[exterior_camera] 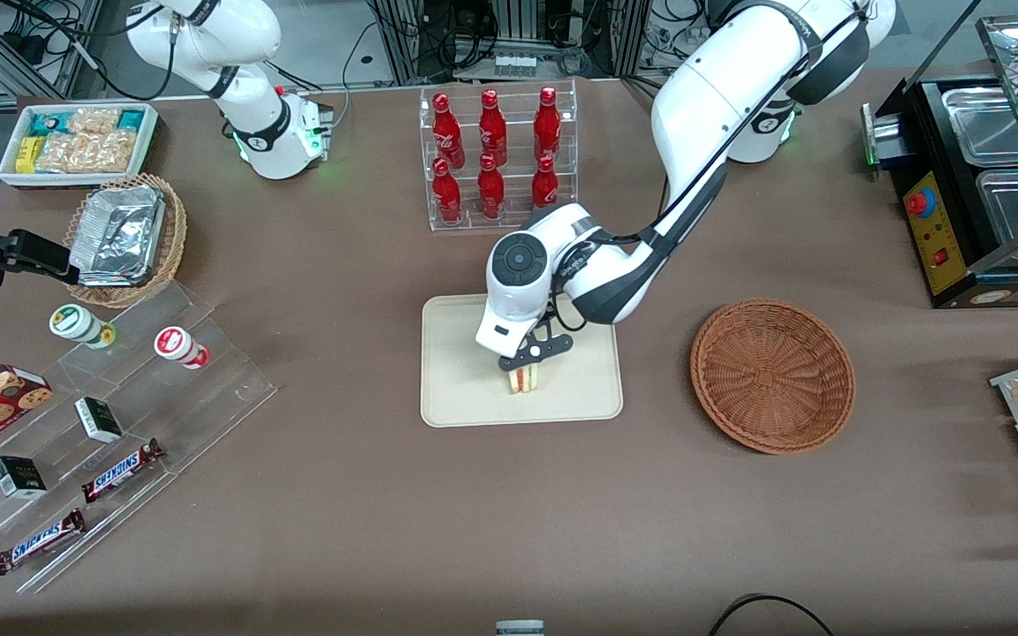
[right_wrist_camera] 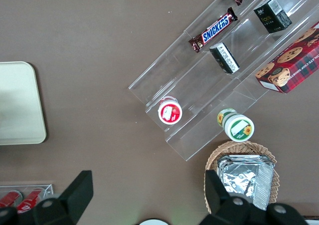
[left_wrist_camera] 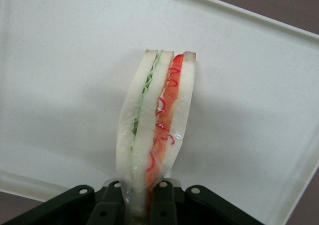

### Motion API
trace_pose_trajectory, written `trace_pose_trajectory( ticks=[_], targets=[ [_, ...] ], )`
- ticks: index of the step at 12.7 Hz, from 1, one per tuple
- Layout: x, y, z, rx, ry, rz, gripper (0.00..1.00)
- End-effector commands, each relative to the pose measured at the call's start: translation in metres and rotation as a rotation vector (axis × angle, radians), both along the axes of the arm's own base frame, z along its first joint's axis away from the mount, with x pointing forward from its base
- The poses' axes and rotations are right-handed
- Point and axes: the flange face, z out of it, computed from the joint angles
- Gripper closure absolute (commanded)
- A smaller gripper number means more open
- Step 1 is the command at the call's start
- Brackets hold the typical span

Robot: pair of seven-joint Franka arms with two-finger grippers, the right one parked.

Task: Place sandwich from basket to tray
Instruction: 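Carry the sandwich over the cream tray and lower it onto the tray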

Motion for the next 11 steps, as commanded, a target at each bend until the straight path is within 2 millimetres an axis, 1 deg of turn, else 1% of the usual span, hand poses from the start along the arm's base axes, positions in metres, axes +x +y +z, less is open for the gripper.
trace_pose_trajectory(
  ticks=[1, 2, 3, 4, 5, 7, 8, 9, 11],
  targets=[
    [0.003, -0.006, -0.003, 0.02, -0.022, 0.019, 0.61],
    [0.004, -0.005, 0.0, 0.018, -0.026, 0.02, 0.01],
    [0.005, -0.005, 0.007, 0.015, -0.028, 0.023, 0.0],
    [0.012, 0.0, 0.02, 0.016, -0.032, 0.035, 0.0],
    [0.019, 0.0, 0.036, 0.021, -0.038, 0.035, 0.0],
    [0.038, 0.003, 0.076, 0.04, -0.037, 0.055, 0.0],
    [0.049, 0.013, 0.09, 0.049, -0.031, 0.076, 0.0],
    [0.053, 0.019, 0.102, 0.065, -0.025, 0.084, 0.0],
    [0.069, 0.049, 0.139, 0.092, -0.015, 0.051, 0.0]
  ],
)
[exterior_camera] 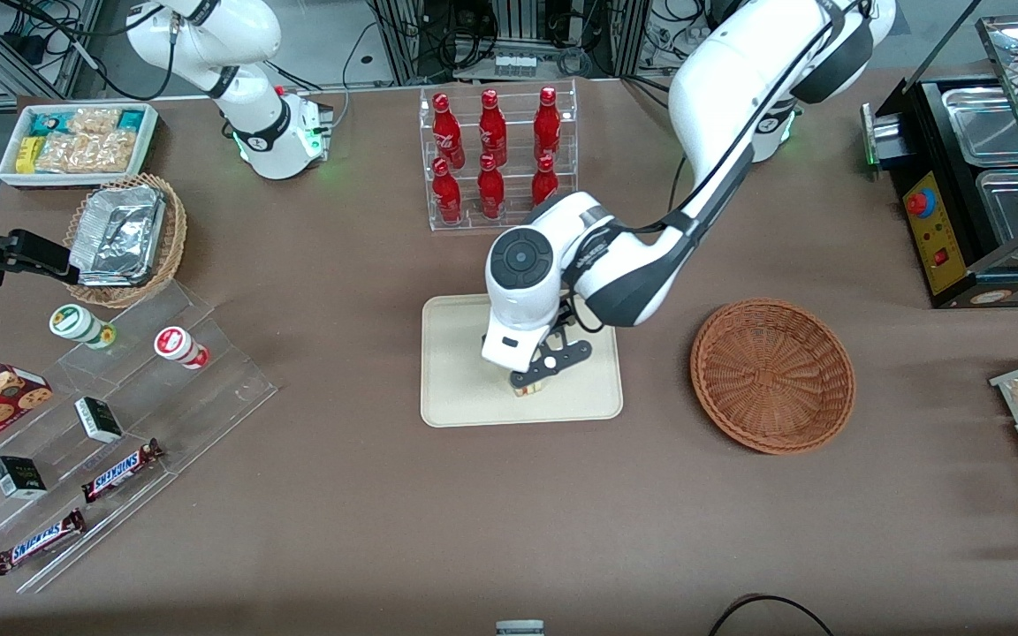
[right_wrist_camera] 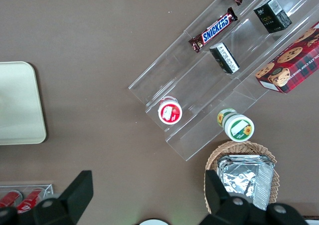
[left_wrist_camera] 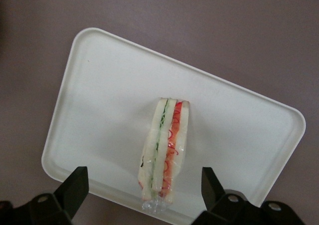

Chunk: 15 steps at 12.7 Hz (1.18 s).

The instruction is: Place sandwich from basket to tray

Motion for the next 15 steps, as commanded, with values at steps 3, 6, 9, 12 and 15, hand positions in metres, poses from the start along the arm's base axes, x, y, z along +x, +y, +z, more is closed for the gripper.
trace_pose_trajectory(
  ticks=[3, 6, 9, 12, 15],
  targets=[
    [0.035, 0.073, 0.082, -0.009, -0.008, 0.048, 0.0],
    [0.048, 0.124, 0.088, 0.02, 0.03, 0.024, 0.0],
    [0.054, 0.182, 0.098, 0.026, 0.043, -0.024, 0.0],
    [0.06, 0.228, 0.107, 0.031, 0.048, -0.061, 0.0],
    [0.052, 0.258, 0.128, 0.038, 0.044, -0.082, 0.0]
  ],
)
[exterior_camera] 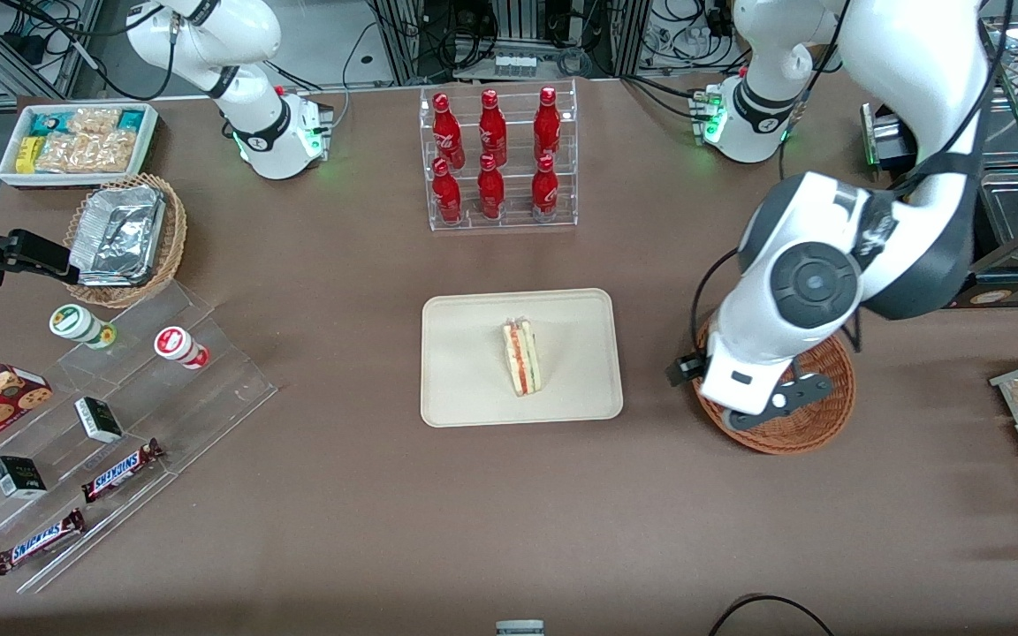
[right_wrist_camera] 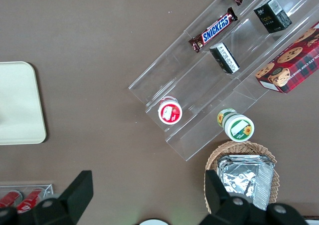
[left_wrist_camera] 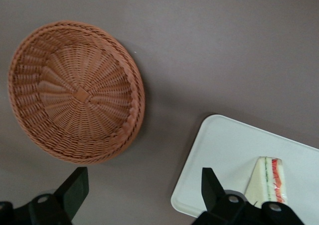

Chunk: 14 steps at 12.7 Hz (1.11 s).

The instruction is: Place sandwich from basket to tray

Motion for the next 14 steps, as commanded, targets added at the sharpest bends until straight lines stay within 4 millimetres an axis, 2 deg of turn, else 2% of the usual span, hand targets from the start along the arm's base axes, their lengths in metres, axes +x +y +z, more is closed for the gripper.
trace_pose_trajectory(
  ticks=[1, 3, 4, 6, 9, 11, 14],
  targets=[
    [-0.024, 0.027, 0.022, 0.01, 0.008, -0.045, 0.0],
    [-0.043, 0.066, 0.047, -0.029, 0.011, -0.125, 0.0],
    [-0.048, 0.097, 0.054, -0.027, 0.015, -0.146, 0.0],
    [-0.065, 0.131, 0.074, -0.032, 0.037, -0.239, 0.0],
    [-0.087, 0.173, 0.106, -0.047, 0.087, -0.342, 0.0],
    [-0.102, 0.193, 0.126, -0.073, 0.105, -0.393, 0.0],
    [-0.119, 0.21, 0.146, -0.094, 0.144, -0.443, 0.0]
  ],
)
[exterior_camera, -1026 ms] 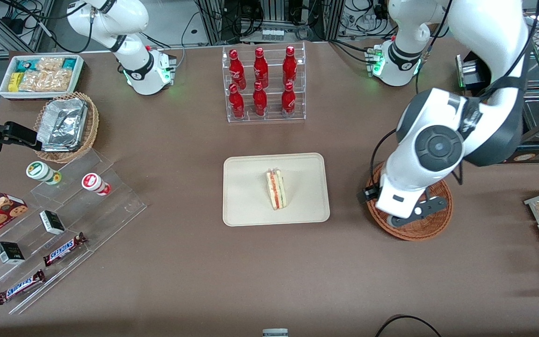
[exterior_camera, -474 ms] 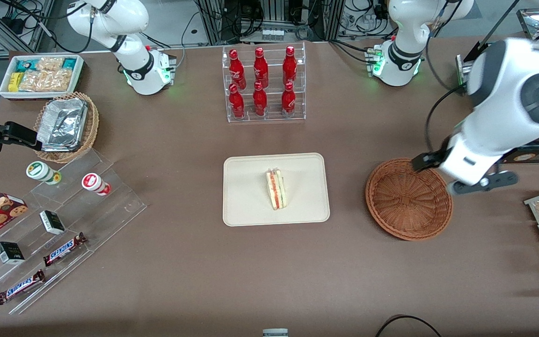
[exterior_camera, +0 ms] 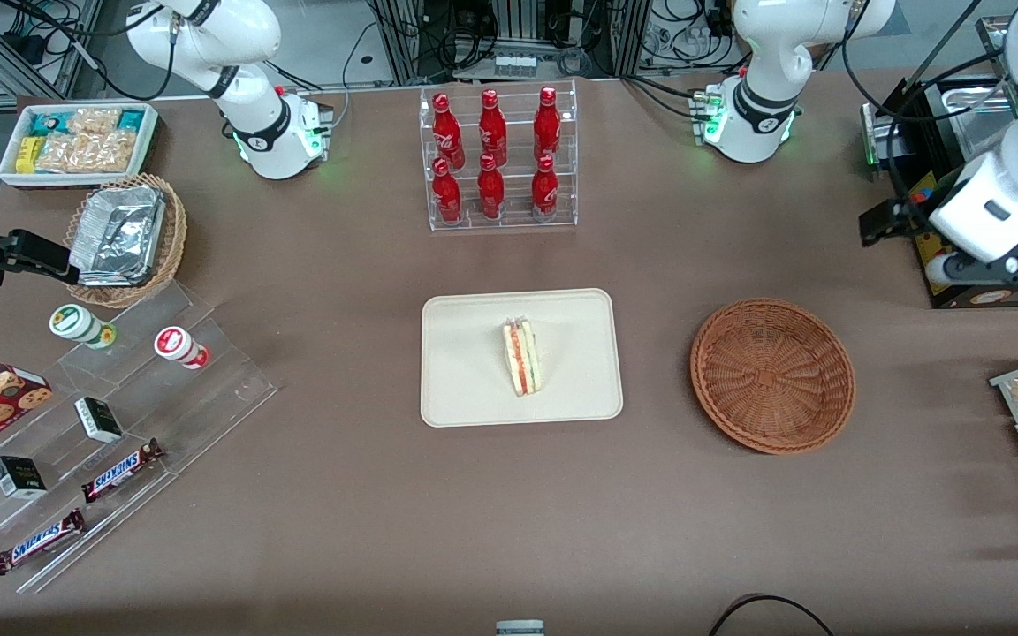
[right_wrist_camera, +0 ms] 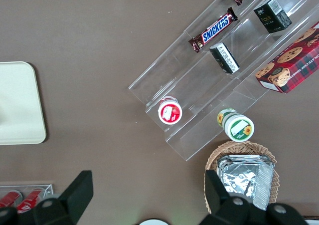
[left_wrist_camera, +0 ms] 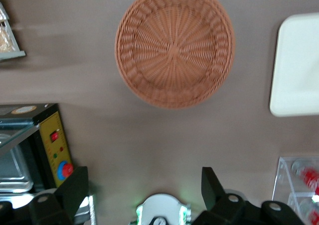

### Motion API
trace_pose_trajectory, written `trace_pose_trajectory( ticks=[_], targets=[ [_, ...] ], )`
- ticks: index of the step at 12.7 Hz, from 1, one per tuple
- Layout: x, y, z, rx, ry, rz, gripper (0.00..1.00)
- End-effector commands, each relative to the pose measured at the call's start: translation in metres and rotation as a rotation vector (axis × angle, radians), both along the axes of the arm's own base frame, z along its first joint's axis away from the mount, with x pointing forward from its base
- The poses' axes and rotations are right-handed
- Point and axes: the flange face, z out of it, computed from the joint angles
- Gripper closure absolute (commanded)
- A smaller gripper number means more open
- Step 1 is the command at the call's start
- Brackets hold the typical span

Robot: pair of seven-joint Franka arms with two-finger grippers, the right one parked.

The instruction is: Place sandwich from basket to tray

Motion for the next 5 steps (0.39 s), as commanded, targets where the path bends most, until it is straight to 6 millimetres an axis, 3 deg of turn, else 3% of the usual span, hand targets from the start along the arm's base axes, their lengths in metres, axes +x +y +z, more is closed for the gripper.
trace_pose_trajectory(
  ticks=[1, 3, 5],
  targets=[
    [-0.017, 0.005, 0.021, -0.044, 0.007, -0.049, 0.0],
    [-0.02, 0.026, 0.028, -0.104, -0.008, -0.039, 0.0],
    [-0.019, 0.028, 0.026, -0.1, -0.019, -0.041, 0.0]
  ],
)
